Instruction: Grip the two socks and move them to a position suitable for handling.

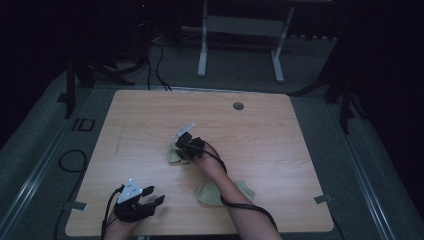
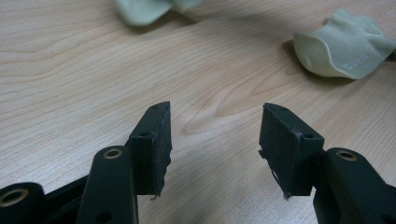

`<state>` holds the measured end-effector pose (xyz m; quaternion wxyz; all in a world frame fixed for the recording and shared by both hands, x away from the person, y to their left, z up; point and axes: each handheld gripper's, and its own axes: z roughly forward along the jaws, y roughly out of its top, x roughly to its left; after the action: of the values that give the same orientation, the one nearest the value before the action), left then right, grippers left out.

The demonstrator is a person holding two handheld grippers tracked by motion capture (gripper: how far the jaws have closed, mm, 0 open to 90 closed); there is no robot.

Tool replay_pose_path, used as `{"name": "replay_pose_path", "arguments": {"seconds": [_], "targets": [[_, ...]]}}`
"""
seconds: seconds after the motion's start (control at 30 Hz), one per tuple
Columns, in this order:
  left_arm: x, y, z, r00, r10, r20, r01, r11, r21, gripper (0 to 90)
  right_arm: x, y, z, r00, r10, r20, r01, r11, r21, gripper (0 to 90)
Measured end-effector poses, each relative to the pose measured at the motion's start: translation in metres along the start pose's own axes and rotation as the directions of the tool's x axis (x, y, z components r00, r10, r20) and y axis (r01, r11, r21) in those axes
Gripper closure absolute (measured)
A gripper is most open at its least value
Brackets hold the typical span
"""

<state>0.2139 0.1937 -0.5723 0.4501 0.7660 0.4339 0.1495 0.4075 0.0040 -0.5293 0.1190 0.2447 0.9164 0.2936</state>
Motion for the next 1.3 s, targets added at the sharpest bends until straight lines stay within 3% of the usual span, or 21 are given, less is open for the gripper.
{"name": "replay_pose_path", "arguments": {"seconds": [0.1,0.33,0.57,0.63,0.73,0.77,1.03,1.13,1.3], "targets": [[-0.001,0.001,0.000,1.0000,0.000,-0.002,0.000,1.0000,-0.006,44.0,-0.012,-0.005,-0.022,0.9993,0.021,0.032,-0.020,0.9996,-0.020,77.9],[-0.003,0.002,0.003,1.0000,0.004,0.002,-0.004,1.0000,-0.005,44.0,-0.027,-0.019,-0.050,0.9964,0.061,0.058,-0.058,0.9969,-0.054,77.9],[-0.005,0.002,0.004,0.9999,0.009,0.008,-0.009,0.9999,-0.004,43.9,-0.040,-0.046,-0.076,0.9894,0.102,0.103,-0.095,0.9928,-0.073,77.9],[-0.006,0.002,0.004,0.9999,0.011,0.008,-0.011,0.9999,-0.008,43.8,-0.045,-0.061,-0.086,0.9872,0.121,0.104,-0.113,0.9902,-0.083,77.8],[-0.006,0.002,0.005,0.9999,0.011,0.005,-0.010,0.9999,-0.008,43.4,-0.046,-0.065,-0.089,0.9883,0.113,0.102,-0.105,0.9908,-0.086,77.8],[-0.007,0.003,0.006,0.9999,0.015,0.007,-0.015,0.9999,-0.006,43.4,-0.048,-0.079,-0.094,0.9874,0.116,0.108,-0.108,0.9911,-0.078,77.8],[-0.011,0.003,0.007,0.9997,0.022,0.011,-0.022,0.9998,-0.003,43.3,-0.048,-0.111,-0.109,0.9787,0.164,0.123,-0.154,0.9839,-0.091,77.8],[-0.012,0.003,0.007,0.9997,0.022,0.011,-0.022,0.9998,-0.001,43.3,-0.045,-0.116,-0.110,0.9833,0.146,0.109,-0.137,0.9871,-0.083,77.7],[-0.013,0.003,0.008,0.9998,0.018,0.011,-0.018,0.9998,0.001,43.4,-0.045,-0.127,-0.103,0.9805,0.160,0.114,-0.153,0.9859,-0.069,77.6]]}}
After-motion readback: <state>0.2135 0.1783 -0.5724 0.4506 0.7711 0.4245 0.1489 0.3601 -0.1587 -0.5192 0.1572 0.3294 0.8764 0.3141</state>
